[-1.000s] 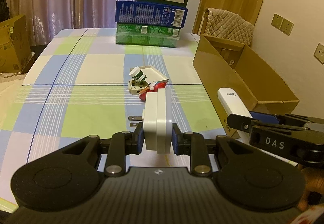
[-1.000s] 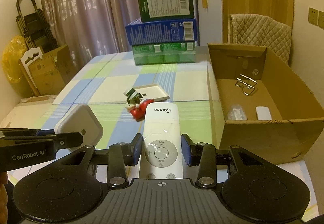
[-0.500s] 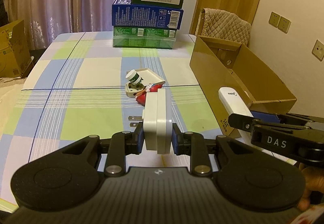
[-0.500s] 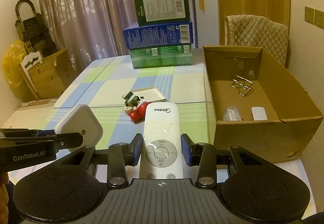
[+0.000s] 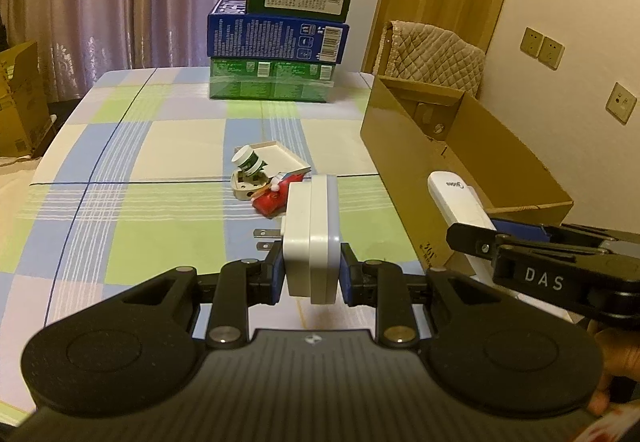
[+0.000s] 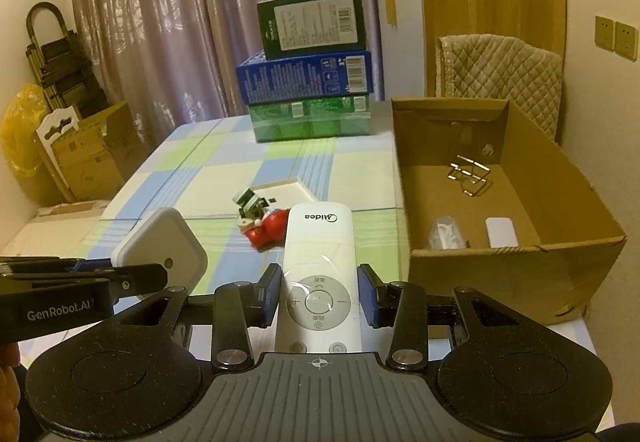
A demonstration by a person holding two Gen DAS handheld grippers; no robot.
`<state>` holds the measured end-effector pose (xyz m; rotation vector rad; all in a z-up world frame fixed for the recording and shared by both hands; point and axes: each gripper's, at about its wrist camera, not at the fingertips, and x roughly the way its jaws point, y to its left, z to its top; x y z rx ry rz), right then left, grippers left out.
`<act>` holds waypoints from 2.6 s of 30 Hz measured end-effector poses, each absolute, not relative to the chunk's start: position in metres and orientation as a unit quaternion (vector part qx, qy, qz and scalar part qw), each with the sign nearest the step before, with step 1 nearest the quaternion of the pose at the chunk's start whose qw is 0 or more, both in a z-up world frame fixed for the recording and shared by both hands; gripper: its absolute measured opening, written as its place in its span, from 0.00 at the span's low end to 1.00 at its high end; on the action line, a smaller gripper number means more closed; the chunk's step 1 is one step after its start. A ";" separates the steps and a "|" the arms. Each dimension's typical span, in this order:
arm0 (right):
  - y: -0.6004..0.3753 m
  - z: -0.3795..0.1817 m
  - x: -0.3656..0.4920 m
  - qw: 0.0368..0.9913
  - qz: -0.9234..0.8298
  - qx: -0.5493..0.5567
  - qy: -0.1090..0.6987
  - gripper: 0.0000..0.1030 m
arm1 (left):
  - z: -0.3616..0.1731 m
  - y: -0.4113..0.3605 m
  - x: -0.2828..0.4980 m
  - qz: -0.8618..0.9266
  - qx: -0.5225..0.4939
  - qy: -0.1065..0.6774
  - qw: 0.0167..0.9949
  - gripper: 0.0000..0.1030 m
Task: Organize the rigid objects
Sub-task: 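Lift and carry the adapter and remote toward the cardboard box with both tools, then lower the adapter and remote into the box and open both tools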
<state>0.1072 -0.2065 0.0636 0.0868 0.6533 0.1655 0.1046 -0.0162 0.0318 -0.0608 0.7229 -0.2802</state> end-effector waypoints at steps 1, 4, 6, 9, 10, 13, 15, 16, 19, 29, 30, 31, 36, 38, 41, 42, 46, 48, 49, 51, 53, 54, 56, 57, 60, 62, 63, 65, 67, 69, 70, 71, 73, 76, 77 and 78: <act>-0.208 0.065 0.107 0.943 0.079 0.043 0.319 0.36 | 0.032 -0.018 0.105 -0.139 -0.030 0.352 0.925 0.22; -0.213 0.068 0.108 0.945 0.074 0.043 0.316 0.36 | 0.034 -0.022 0.106 -0.144 -0.029 0.351 0.925 0.22; -0.217 0.070 0.109 0.945 0.071 0.045 0.315 0.36 | 0.035 -0.026 0.107 -0.147 -0.028 0.351 0.924 0.22; -0.223 0.074 0.109 0.947 0.065 0.046 0.312 0.36 | 0.038 -0.032 0.110 -0.154 -0.026 0.349 0.924 0.22; -0.225 0.075 0.109 0.947 0.062 0.046 0.311 0.36 | 0.039 -0.034 0.111 -0.156 -0.025 0.348 0.924 0.22; -0.232 0.078 0.110 0.949 0.057 0.048 0.308 0.36 | 0.041 -0.042 0.114 -0.163 -0.022 0.347 0.923 0.22; -0.238 0.080 0.111 0.949 0.052 0.051 0.306 0.36 | 0.041 -0.046 0.116 -0.169 -0.024 0.348 0.922 0.22; -0.240 0.080 0.111 0.950 0.050 0.051 0.305 0.36 | 0.042 -0.049 0.117 -0.171 -0.024 0.348 0.921 0.22; -0.247 0.082 0.111 0.951 0.041 0.049 0.304 0.36 | 0.043 -0.057 0.119 -0.178 -0.021 0.348 0.920 0.22; -0.273 0.085 0.115 0.953 0.015 0.052 0.299 0.36 | 0.049 -0.082 0.129 -0.201 -0.010 0.344 0.917 0.22; -0.277 0.085 0.116 0.953 0.013 0.052 0.299 0.36 | 0.049 -0.085 0.129 -0.203 -0.009 0.344 0.917 0.22; -0.280 0.085 0.117 0.953 0.011 0.053 0.299 0.36 | 0.050 -0.087 0.130 -0.206 -0.008 0.343 0.916 0.22; -0.293 0.086 0.122 0.953 0.002 0.054 0.297 0.36 | 0.052 -0.102 0.138 -0.218 -0.004 0.342 0.914 0.22; -0.297 0.085 0.124 0.954 -0.001 0.054 0.296 0.36 | 0.053 -0.108 0.140 -0.222 -0.002 0.340 0.914 0.22; -0.305 0.084 0.128 0.953 -0.006 0.055 0.297 0.36 | 0.055 -0.117 0.144 -0.229 0.000 0.338 0.913 0.22; -0.307 0.084 0.129 0.953 -0.007 0.055 0.298 0.36 | 0.056 -0.120 0.145 -0.231 0.001 0.337 0.913 0.22; -0.316 0.081 0.134 0.952 -0.013 0.056 0.302 0.36 | 0.059 -0.130 0.152 -0.237 0.004 0.333 0.912 0.22; -0.320 0.080 0.136 0.951 -0.015 0.057 0.303 0.36 | 0.060 -0.135 0.155 -0.240 0.005 0.332 0.912 0.22; -0.323 0.079 0.137 0.951 -0.016 0.058 0.304 0.36 | 0.061 -0.138 0.157 -0.241 0.006 0.331 0.912 0.22; -0.327 0.077 0.141 0.950 -0.017 0.060 0.306 0.36 | 0.062 -0.143 0.161 -0.244 0.009 0.329 0.912 0.22; -0.331 0.076 0.144 0.950 -0.019 0.061 0.307 0.36 | 0.064 -0.149 0.165 -0.248 0.012 0.328 0.911 0.22; -0.333 0.075 0.145 0.949 -0.021 0.061 0.307 0.36 | 0.064 -0.152 0.167 -0.250 0.013 0.327 0.911 0.22; -0.341 0.073 0.149 0.948 -0.024 0.065 0.309 0.36 | 0.065 -0.159 0.171 -0.255 0.016 0.326 0.910 0.22; -0.344 0.072 0.150 0.948 -0.026 0.066 0.310 0.36 | 0.065 -0.163 0.173 -0.257 0.017 0.326 0.910 0.22; -0.354 0.071 0.155 0.947 -0.029 0.071 0.312 0.36 | 0.064 -0.175 0.181 -0.264 0.020 0.327 0.907 0.22; -0.359 0.070 0.156 0.946 -0.029 0.075 0.314 0.36 | 0.062 -0.182 0.186 -0.269 0.021 0.329 0.905 0.22; -0.362 0.069 0.157 0.946 -0.030 0.076 0.315 0.36 | 0.061 -0.186 0.189 -0.272 0.023 0.329 0.904 0.22; -0.367 0.067 0.160 0.944 -0.031 0.081 0.318 0.36 | 0.057 -0.193 0.195 -0.276 0.029 0.332 0.902 0.22; -0.373 0.065 0.163 0.942 -0.032 0.085 0.322 0.36 | 0.052 -0.200 0.201 -0.282 0.035 0.338 0.897 0.22; -0.378 0.063 0.165 0.941 -0.033 0.089 0.325 0.36 | 0.046 -0.207 0.206 -0.283 0.047 0.342 0.895 0.22; -0.379 0.063 0.166 0.941 -0.032 0.090 0.325 0.36 | 0.042 -0.209 0.209 -0.282 0.053 0.345 0.893 0.22; -0.381 0.063 0.167 0.941 -0.032 0.089 0.325 0.36 | 0.039 -0.211 0.210 -0.282 0.055 0.348 0.892 0.22; -0.383 0.063 0.169 0.941 -0.031 0.090 0.325 0.36 | 0.033 -0.214 0.214 -0.281 0.062 0.352 0.890 0.22; -0.386 0.063 0.172 0.941 -0.031 0.091 0.324 0.36 | 0.025 -0.215 0.218 -0.280 0.066 0.358 0.888 0.22; -0.386 0.063 0.173 0.941 -0.031 0.092 0.323 0.36 | 0.023 -0.215 0.218 -0.282 0.065 0.360 0.887 0.22; -0.386 0.063 0.174 0.941 -0.030 0.093 0.323 0.36 | 0.021 -0.215 0.219 -0.282 0.065 0.362 0.886 0.22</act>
